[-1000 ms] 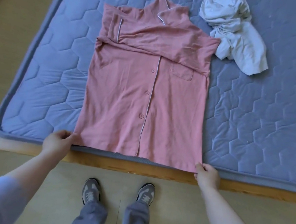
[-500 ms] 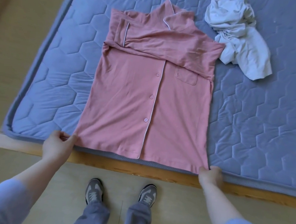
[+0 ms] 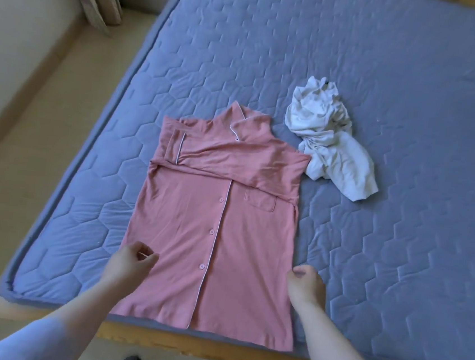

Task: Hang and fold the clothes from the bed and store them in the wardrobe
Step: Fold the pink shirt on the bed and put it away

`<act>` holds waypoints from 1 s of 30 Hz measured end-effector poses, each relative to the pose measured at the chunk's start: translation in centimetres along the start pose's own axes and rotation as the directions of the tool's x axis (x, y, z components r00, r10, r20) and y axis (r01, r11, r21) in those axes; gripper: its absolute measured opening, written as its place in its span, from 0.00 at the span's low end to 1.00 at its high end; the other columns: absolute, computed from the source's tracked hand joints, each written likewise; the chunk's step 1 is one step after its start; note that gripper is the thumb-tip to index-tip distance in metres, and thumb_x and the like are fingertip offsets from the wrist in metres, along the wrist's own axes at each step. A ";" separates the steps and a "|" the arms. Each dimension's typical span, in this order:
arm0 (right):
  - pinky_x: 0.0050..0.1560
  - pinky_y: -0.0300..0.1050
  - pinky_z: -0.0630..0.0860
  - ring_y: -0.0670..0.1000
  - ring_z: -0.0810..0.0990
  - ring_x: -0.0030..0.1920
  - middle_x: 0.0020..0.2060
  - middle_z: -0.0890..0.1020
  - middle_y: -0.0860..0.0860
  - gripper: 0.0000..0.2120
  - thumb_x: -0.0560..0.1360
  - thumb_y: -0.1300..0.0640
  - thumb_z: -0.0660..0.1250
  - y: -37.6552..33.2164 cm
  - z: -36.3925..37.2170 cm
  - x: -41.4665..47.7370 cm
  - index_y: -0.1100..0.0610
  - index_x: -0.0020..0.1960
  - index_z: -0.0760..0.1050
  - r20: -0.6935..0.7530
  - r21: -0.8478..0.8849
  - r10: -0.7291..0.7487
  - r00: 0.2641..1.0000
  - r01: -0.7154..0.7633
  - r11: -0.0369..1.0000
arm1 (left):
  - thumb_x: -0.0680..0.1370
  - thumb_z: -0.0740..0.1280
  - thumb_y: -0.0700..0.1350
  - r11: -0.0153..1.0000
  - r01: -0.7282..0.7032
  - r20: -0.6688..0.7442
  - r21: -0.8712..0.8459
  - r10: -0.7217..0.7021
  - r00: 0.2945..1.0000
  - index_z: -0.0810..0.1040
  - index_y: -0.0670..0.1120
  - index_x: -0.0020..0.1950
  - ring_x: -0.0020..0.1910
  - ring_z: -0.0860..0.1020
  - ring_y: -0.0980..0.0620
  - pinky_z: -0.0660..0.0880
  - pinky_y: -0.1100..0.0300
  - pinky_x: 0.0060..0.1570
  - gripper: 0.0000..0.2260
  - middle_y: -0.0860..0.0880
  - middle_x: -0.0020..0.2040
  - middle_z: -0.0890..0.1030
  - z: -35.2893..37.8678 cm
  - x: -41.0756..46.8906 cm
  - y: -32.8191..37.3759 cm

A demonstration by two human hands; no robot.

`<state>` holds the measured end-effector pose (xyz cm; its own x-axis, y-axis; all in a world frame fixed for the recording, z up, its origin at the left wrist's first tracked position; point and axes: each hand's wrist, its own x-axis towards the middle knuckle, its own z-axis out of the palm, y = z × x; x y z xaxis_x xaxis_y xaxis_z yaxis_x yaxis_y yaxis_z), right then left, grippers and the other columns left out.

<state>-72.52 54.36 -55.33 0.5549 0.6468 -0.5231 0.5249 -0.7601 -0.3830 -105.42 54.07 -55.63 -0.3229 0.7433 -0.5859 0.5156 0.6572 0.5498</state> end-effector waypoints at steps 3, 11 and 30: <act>0.54 0.45 0.72 0.57 0.79 0.57 0.54 0.83 0.55 0.09 0.76 0.58 0.65 -3.6 -1.4 1.8 0.58 0.54 0.79 0.030 0.009 -0.079 0.996 0.078 0.997 | 0.74 0.68 0.43 0.999 -0.049 -0.011 -0.007 0.049 0.999 0.77 0.47 0.39 0.38 0.81 0.44 0.79 0.49 0.43 0.04 0.48 0.34 0.83 -0.1 1.2 3.4; 0.48 0.40 0.71 0.53 0.80 0.53 0.49 0.83 0.51 0.05 0.76 0.57 0.67 -10.7 -0.6 7.2 0.56 0.49 0.80 0.098 0.002 -0.170 0.980 0.171 0.985 | 0.74 0.68 0.43 0.990 -0.135 0.041 0.039 0.134 0.990 0.78 0.49 0.39 0.38 0.81 0.47 0.78 0.53 0.44 0.04 0.49 0.36 0.83 0.4 9.2 9.6; 0.62 0.48 0.71 0.56 0.74 0.63 0.61 0.76 0.55 0.11 0.77 0.55 0.65 -24.5 2.0 22.4 0.56 0.59 0.77 0.046 -0.206 -0.307 0.951 0.310 0.928 | 0.73 0.71 0.47 0.878 -0.349 0.127 0.328 0.325 0.937 0.77 0.49 0.51 0.51 0.76 0.52 0.70 0.55 0.57 0.09 0.55 0.47 0.80 0.7 28.5 22.3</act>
<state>-74.29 87.36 -59.19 0.3365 0.8454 -0.4148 0.7921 -0.4923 -0.3609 -102.51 89.80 -60.46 -0.0340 0.8943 -0.4463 0.8254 0.2769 0.4920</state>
